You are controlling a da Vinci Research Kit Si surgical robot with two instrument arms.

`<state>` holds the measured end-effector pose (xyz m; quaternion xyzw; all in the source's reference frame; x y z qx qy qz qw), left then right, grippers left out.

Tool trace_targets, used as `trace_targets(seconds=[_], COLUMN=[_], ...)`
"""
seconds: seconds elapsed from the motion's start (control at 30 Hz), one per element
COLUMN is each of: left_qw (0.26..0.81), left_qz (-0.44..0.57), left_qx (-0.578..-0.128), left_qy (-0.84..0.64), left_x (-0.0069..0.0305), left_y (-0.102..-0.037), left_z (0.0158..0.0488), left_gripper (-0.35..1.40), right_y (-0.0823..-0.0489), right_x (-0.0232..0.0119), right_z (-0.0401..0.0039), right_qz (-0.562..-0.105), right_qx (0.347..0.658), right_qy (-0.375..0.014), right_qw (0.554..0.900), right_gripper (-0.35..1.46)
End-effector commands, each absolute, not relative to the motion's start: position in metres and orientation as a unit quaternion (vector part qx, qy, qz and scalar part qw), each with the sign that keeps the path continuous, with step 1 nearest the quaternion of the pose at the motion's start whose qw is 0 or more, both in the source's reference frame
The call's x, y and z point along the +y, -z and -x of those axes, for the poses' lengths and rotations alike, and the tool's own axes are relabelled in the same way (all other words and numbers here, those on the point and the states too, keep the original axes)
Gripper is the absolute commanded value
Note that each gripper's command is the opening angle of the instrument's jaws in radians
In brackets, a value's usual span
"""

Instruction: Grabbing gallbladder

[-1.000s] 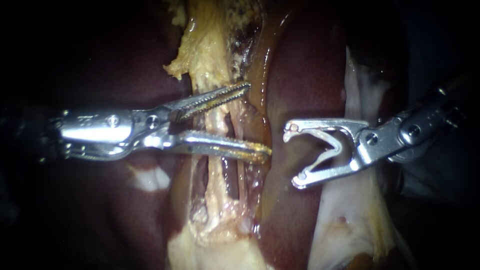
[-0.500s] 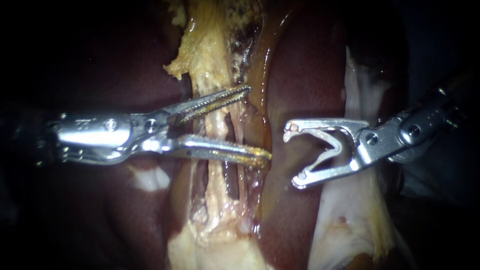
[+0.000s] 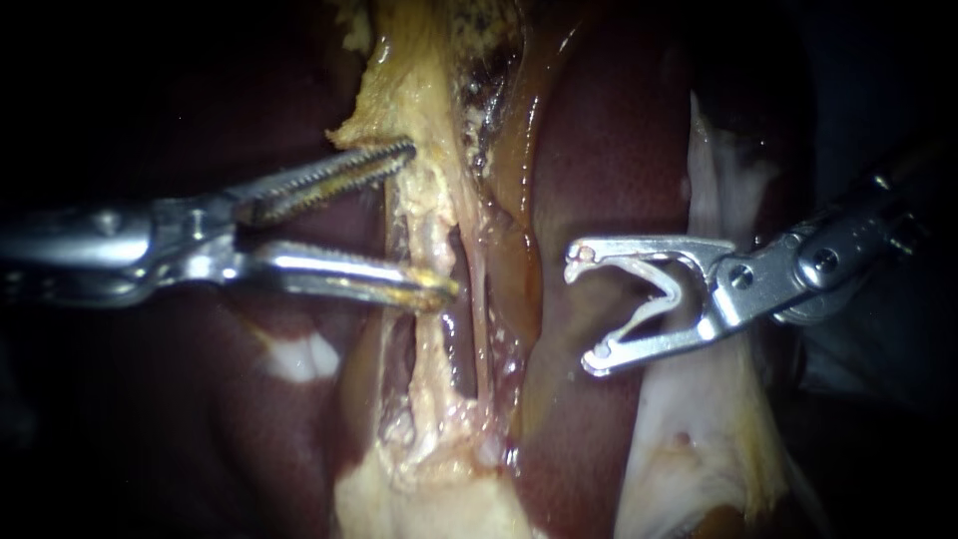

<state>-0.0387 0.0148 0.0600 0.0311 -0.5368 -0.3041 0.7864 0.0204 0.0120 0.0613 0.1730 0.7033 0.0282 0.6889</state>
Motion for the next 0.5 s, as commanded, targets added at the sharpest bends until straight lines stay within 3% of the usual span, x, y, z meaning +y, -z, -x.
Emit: trace_targets(seconds=[0.03, 0.5], left_qw=[0.783, 0.780], left_qz=[-0.026, 0.006], left_qx=[-0.542, -0.543], left_qy=[0.306, 0.313], left_x=[0.0155, 0.0185], left_y=[-0.0595, -0.0630], left_z=[0.0385, 0.0377], left_gripper=[0.76, 0.79], right_y=[-0.0613, -0.0612], right_x=[0.0119, 0.0119], right_z=[-0.0204, -0.0204], right_qz=[-0.173, -0.173], right_qx=[0.703, 0.703], right_qy=[-0.028, -0.028], right_qw=[0.689, 0.689], right_gripper=[0.48, 0.48])
